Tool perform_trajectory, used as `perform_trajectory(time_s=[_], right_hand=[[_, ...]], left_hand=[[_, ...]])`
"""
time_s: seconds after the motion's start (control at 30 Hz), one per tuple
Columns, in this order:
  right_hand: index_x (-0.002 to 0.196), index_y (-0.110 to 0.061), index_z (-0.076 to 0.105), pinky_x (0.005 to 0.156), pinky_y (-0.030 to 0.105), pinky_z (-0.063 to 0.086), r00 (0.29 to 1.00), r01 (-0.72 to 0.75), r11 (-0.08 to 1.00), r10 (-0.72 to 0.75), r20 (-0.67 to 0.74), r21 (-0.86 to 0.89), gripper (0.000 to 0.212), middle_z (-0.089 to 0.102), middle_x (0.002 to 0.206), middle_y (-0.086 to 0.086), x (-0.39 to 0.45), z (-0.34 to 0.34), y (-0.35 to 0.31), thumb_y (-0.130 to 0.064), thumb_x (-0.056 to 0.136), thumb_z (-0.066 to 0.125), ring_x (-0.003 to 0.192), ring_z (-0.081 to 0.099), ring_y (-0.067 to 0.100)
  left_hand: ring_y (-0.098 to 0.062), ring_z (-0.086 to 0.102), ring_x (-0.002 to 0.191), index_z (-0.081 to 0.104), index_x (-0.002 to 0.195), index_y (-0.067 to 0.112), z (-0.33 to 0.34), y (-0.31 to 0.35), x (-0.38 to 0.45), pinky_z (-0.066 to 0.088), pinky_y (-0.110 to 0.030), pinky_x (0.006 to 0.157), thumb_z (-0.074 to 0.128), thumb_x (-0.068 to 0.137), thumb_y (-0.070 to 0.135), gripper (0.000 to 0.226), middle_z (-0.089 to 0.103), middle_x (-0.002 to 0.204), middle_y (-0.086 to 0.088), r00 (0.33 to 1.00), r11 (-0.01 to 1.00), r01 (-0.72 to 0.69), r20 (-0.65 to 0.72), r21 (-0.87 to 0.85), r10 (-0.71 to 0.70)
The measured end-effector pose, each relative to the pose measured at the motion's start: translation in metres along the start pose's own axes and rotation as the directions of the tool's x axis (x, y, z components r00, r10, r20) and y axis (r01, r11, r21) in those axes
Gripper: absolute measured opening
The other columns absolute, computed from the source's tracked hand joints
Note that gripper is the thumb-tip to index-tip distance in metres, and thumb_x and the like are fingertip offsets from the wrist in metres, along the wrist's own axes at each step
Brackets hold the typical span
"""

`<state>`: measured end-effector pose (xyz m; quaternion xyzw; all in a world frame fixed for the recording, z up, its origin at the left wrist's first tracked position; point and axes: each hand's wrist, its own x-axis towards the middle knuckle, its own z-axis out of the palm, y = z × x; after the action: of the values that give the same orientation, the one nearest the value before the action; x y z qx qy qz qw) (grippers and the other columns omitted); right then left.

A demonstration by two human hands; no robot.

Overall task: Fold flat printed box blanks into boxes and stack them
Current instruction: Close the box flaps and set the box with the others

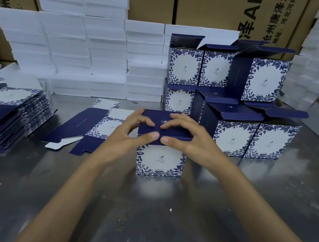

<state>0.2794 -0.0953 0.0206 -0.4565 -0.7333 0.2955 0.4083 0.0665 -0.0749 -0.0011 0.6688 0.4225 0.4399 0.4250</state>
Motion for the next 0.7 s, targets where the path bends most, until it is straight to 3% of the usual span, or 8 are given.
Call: perform_trajectory(time_s=[0.1, 0.23, 0.37, 0.43, 0.53, 0.63, 0.7], right_hand=[[0.102, -0.029, 0.075, 0.123, 0.040, 0.020, 0.996, 0.008, 0.999, -0.005, -0.087, 0.031, 0.024, 0.053, 0.142, -0.009, -0.005, 0.009, 0.001, -0.018, 0.082, 0.083, 0.143, 0.033, 0.005], [0.093, -0.047, 0.072, 0.120, 0.047, 0.022, 0.972, 0.011, 0.998, -0.024, -0.234, -0.054, 0.026, 0.052, 0.139, -0.020, -0.010, 0.021, 0.006, -0.027, 0.082, 0.083, 0.140, 0.029, 0.003], [0.094, -0.036, 0.078, 0.116, 0.045, 0.028, 0.934, 0.033, 0.999, -0.044, -0.355, -0.037, 0.019, 0.059, 0.129, -0.014, -0.011, 0.033, 0.013, -0.024, 0.081, 0.084, 0.134, 0.037, 0.009], [0.092, -0.029, 0.080, 0.115, 0.041, 0.030, 0.921, 0.038, 0.999, -0.047, -0.386, -0.030, 0.015, 0.062, 0.122, -0.011, -0.009, 0.035, 0.013, -0.021, 0.081, 0.084, 0.130, 0.040, 0.011], [0.097, -0.031, 0.079, 0.115, 0.027, 0.030, 0.946, 0.034, 0.999, -0.036, -0.323, -0.013, 0.021, 0.062, 0.122, -0.010, -0.008, 0.026, 0.016, -0.018, 0.081, 0.084, 0.129, 0.042, 0.010], [0.097, -0.030, 0.078, 0.105, 0.011, 0.030, 0.952, 0.042, 0.998, -0.026, -0.304, 0.046, 0.023, 0.063, 0.122, -0.007, -0.011, 0.016, 0.020, -0.013, 0.082, 0.082, 0.125, 0.045, 0.012], [0.094, -0.030, 0.078, 0.099, 0.008, 0.030, 0.944, 0.045, 0.999, -0.033, -0.327, 0.030, 0.022, 0.065, 0.115, -0.008, -0.011, 0.015, 0.021, -0.012, 0.082, 0.082, 0.120, 0.046, 0.011]], left_hand=[[0.016, 0.030, 0.137, 0.072, 0.099, 0.037, 0.009, -0.003, -0.010, 0.029, -0.026, 0.114, 0.080, 0.067, 0.042, 0.033, 0.032, 0.157, 0.020, 0.997, 0.996, -0.059, -0.047, -0.074, 0.055], [0.015, 0.041, 0.131, 0.077, 0.089, 0.038, 0.026, -0.004, -0.018, 0.040, -0.002, 0.086, 0.079, 0.073, 0.033, 0.017, 0.046, 0.148, 0.019, 0.961, 0.985, -0.165, -0.231, -0.042, 0.151], [0.010, 0.051, 0.124, 0.077, 0.083, 0.035, 0.036, -0.006, -0.017, 0.039, -0.006, 0.088, 0.077, 0.083, 0.019, 0.016, 0.062, 0.132, 0.024, 0.927, 0.978, -0.209, -0.315, 0.023, 0.205], [0.009, 0.053, 0.123, 0.076, 0.087, 0.030, 0.037, -0.005, -0.015, 0.040, -0.008, 0.090, 0.076, 0.084, 0.017, 0.013, 0.064, 0.129, 0.022, 0.926, 0.977, -0.210, -0.315, 0.028, 0.208], [0.010, 0.054, 0.123, 0.078, 0.094, 0.027, 0.027, -0.005, -0.015, 0.042, -0.003, 0.086, 0.077, 0.084, 0.015, 0.016, 0.063, 0.133, 0.017, 0.950, 0.980, -0.198, -0.249, -0.024, 0.186], [0.006, 0.058, 0.120, 0.080, 0.096, 0.025, 0.022, -0.006, -0.015, 0.051, -0.012, 0.083, 0.077, 0.082, 0.012, 0.019, 0.064, 0.134, 0.011, 0.959, 0.976, -0.191, -0.231, -0.102, 0.164], [0.003, 0.058, 0.122, 0.079, 0.097, 0.021, 0.023, -0.007, -0.013, 0.052, -0.022, 0.090, 0.076, 0.084, 0.008, 0.019, 0.064, 0.134, 0.005, 0.956, 0.977, -0.190, -0.242, -0.095, 0.163]])
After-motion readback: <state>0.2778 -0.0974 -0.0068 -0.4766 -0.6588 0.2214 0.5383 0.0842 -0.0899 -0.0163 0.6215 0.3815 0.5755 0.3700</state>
